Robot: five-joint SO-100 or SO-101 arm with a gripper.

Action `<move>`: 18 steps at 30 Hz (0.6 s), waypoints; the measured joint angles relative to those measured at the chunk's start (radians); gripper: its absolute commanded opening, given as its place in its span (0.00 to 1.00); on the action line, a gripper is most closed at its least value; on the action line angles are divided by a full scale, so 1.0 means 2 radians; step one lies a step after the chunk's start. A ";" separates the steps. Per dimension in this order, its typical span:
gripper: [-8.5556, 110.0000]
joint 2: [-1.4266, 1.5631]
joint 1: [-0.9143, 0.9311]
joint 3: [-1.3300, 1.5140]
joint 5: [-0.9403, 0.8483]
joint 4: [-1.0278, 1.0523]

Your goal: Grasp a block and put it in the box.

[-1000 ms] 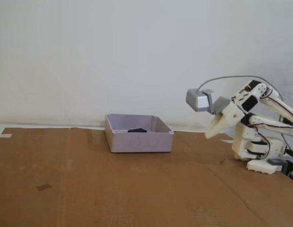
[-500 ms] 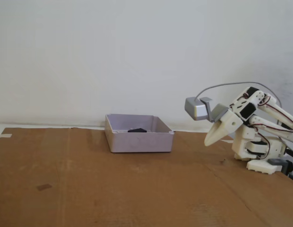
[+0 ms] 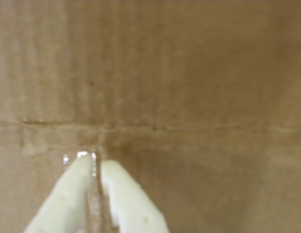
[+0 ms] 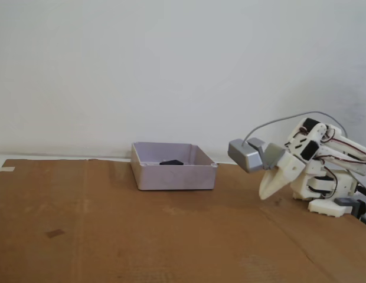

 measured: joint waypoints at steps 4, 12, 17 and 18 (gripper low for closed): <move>0.07 0.000 -0.021 0.007 -0.001 0.000; 0.07 0.000 -0.035 0.008 -0.001 0.002; 0.07 0.003 -0.035 0.008 -0.001 0.012; 0.07 0.003 -0.035 0.008 -0.001 0.013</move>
